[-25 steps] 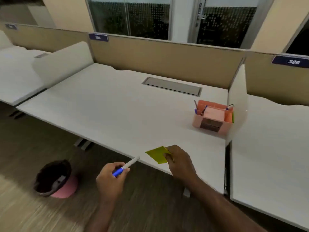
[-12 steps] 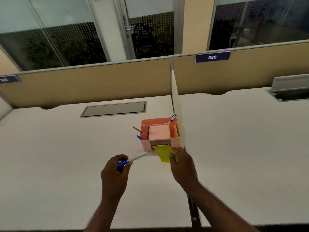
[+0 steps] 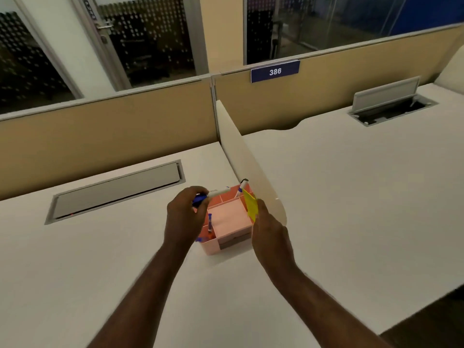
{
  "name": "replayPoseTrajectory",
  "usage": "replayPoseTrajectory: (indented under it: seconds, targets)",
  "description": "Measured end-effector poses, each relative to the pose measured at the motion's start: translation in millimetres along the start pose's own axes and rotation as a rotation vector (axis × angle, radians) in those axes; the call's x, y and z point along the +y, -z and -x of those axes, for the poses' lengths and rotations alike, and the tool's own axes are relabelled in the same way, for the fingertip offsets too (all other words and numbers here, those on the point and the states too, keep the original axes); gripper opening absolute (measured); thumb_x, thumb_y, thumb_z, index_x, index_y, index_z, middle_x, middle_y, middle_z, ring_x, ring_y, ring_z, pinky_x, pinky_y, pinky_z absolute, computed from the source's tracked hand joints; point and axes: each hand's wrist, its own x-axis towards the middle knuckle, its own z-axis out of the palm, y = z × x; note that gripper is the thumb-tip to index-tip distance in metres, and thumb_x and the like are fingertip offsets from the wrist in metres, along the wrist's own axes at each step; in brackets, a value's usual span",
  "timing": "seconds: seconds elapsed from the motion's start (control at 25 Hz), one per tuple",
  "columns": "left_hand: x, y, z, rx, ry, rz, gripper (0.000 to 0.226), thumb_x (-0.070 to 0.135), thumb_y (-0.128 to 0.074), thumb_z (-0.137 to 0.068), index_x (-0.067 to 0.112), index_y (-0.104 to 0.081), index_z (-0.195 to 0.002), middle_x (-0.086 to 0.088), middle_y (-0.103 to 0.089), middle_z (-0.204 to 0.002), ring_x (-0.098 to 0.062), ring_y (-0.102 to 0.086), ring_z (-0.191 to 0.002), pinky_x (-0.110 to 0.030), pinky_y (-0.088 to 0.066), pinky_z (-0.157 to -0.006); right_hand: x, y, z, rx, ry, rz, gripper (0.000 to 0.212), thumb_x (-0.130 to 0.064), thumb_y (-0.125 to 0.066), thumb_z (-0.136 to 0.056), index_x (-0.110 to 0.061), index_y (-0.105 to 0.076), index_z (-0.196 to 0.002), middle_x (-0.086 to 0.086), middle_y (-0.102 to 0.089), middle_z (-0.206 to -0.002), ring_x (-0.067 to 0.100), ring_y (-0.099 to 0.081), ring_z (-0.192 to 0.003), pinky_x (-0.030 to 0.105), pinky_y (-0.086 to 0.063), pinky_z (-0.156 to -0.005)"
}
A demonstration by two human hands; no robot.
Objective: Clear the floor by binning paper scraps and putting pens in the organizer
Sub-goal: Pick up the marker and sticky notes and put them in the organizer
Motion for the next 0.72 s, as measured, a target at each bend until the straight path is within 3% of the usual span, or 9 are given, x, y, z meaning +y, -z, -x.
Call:
replayPoseTrajectory:
  seconds: [0.16, 0.28, 0.52, 0.64, 0.72]
  targets:
    - [-19, -21, -33, -0.138, -0.03, -0.01, 0.018, 0.006, -0.068, -0.081, 0.008, -0.064, -0.099, -0.011, -0.07, -0.095, -0.012, -0.055, -0.081, -0.014, -0.04, -0.07, -3, -13, -15, -0.059, -0.114, 0.061, 0.055, -0.019, -0.065, -0.082, -0.006, -0.046, -0.132, 0.014, -0.071, -0.097, 0.023, -0.072, -0.081, 0.038, -0.059, -0.076]
    - [-24, -37, -48, -0.254, -0.046, 0.004, 0.019, 0.008, -0.065, -0.083, 0.009, -0.063, -0.102, -0.012, -0.069, -0.098, -0.014, -0.055, -0.082, -0.023, -0.043, -0.073, -2, -27, -20, -0.097, -0.153, 0.193, 0.057, -0.027, -0.066, -0.082, -0.012, -0.043, -0.132, 0.011, -0.07, -0.107, 0.024, -0.071, -0.09, 0.042, -0.053, -0.088]
    - [-29, -64, -69, -0.41, -0.029, -0.014, 0.027, 0.007, -0.06, -0.086, 0.009, -0.059, -0.113, -0.013, -0.067, -0.11, -0.024, -0.061, -0.094, -0.026, -0.044, -0.076, 0, -48, -30, -0.141, -0.201, 0.279, 0.054, -0.032, -0.064, -0.083, -0.014, -0.044, -0.13, 0.008, -0.067, -0.116, 0.025, -0.068, -0.1, 0.044, -0.051, -0.093]
    - [-33, -74, -70, -0.45, -0.013, -0.041, 0.03, 0.007, -0.061, -0.086, 0.012, -0.057, -0.116, -0.013, -0.066, -0.112, -0.024, -0.06, -0.093, -0.026, -0.045, -0.076, 1, -48, -24, -0.125, -0.177, 0.342, 0.053, -0.024, -0.07, -0.08, -0.009, -0.049, -0.126, 0.013, -0.067, -0.115, 0.03, -0.066, -0.103, 0.047, -0.051, -0.091]
    - [-35, -79, -70, -0.465, -0.001, -0.047, 0.033, 0.008, -0.062, -0.085, 0.013, -0.056, -0.117, -0.013, -0.066, -0.113, -0.026, -0.061, -0.094, -0.026, -0.044, -0.075, 1, -45, -12, -0.11, -0.147, 0.381, 0.055, -0.019, -0.081, -0.069, -0.005, -0.059, -0.116, 0.017, -0.071, -0.104, 0.035, -0.069, -0.095, 0.056, -0.055, -0.078]
